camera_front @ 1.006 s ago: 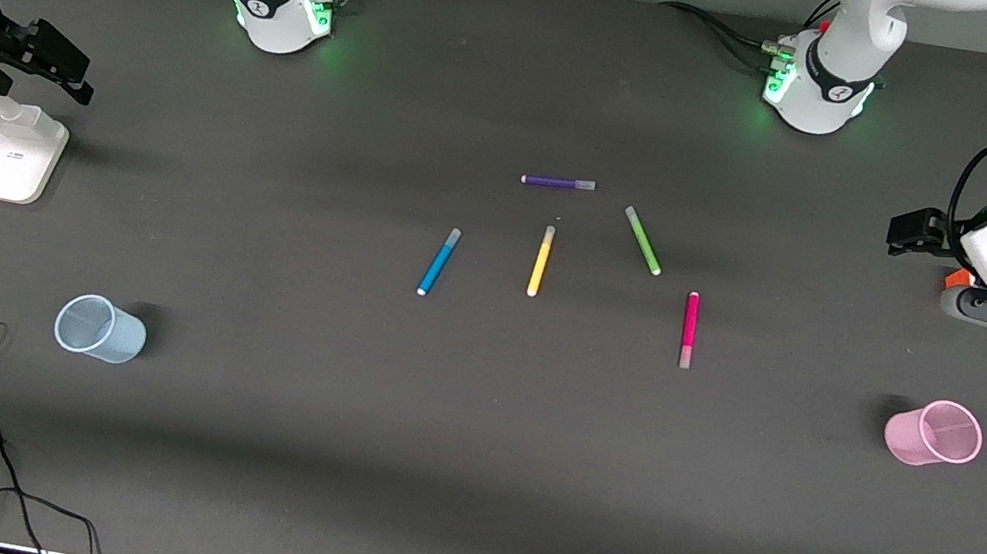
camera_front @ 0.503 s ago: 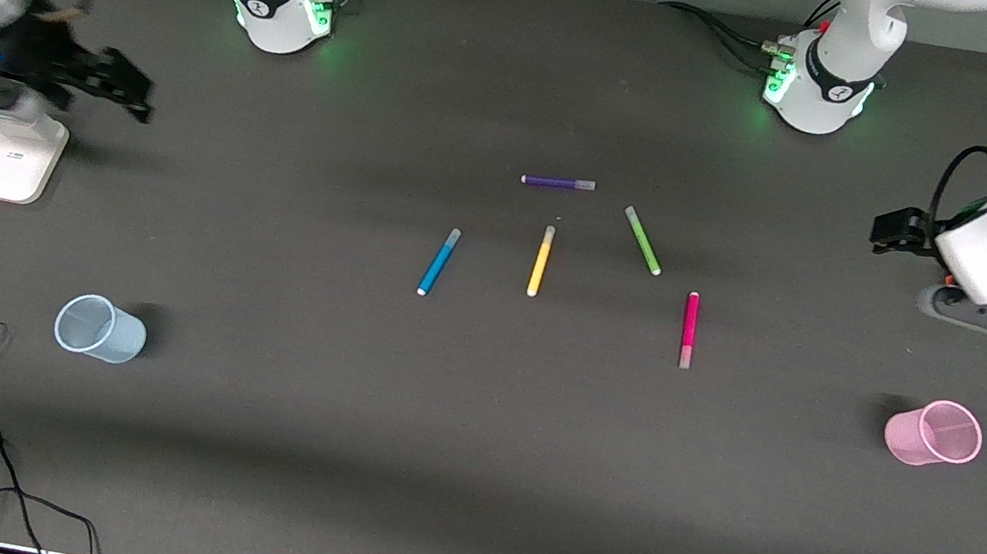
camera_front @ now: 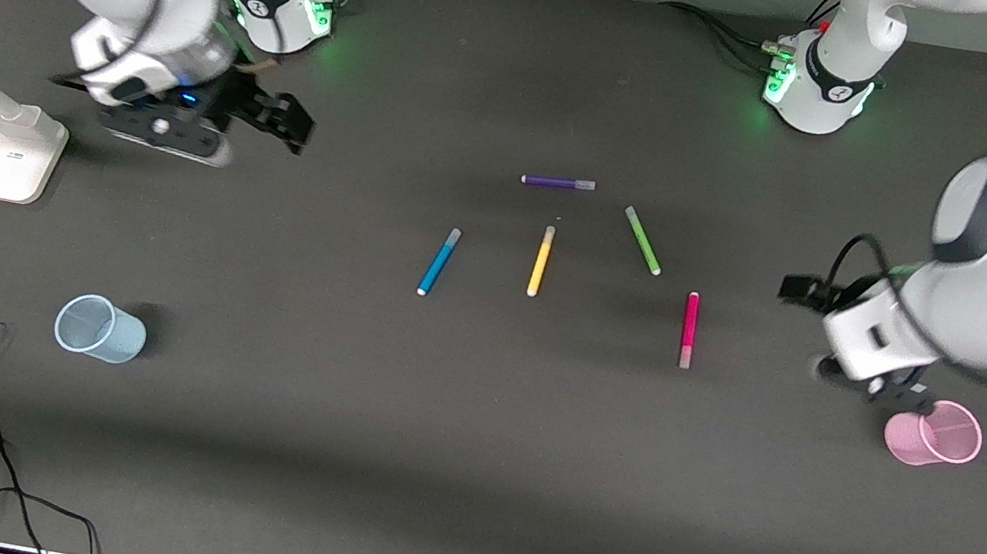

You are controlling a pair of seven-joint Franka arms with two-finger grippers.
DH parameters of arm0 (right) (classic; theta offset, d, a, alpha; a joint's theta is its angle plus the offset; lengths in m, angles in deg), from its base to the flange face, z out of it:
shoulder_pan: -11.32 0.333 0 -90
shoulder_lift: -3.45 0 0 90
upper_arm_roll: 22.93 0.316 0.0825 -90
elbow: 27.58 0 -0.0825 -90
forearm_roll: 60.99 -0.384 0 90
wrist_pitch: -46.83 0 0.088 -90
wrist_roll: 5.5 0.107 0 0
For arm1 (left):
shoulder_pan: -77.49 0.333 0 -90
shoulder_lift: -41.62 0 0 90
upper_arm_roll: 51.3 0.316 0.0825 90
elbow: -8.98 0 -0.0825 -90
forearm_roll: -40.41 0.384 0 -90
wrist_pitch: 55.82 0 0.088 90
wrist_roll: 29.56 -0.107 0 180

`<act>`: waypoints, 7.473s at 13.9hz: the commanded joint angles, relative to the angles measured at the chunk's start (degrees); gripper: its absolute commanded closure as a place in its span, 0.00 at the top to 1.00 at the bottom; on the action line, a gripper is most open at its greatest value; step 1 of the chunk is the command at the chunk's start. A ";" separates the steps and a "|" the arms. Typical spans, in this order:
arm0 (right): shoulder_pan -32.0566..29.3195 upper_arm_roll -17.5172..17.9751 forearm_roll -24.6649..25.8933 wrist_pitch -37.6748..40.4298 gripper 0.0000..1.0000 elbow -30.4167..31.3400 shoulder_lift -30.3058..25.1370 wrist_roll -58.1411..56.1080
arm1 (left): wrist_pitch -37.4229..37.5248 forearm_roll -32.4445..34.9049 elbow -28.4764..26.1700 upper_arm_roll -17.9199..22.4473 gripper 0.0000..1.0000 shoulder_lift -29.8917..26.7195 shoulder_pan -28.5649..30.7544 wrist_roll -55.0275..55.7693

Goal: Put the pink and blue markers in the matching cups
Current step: 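Reach the right gripper to the blue marker while the left gripper reaches the pink marker, then close the right gripper on the blue marker while the left gripper grasps pink, then carry the blue marker to the blue cup while the left gripper carries pink, then lower the blue marker into the blue cup while the left gripper lowers pink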

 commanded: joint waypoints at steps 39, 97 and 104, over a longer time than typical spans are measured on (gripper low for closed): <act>9.12 -0.67 14.89 -38.81 0.00 8.19 28.41 23.99 | -42.47 -2.06 -25.96 0.67 0.00 8.21 -9.36 8.39; 5.25 -31.55 36.04 -62.11 1.00 14.79 19.26 -13.36 | -17.94 59.02 -9.26 0.58 0.00 13.73 13.49 -44.61; 4.55 -30.99 -1.70 -26.07 1.00 -1.74 15.13 -42.89 | -17.94 59.11 -9.26 0.50 1.00 13.38 13.75 -45.93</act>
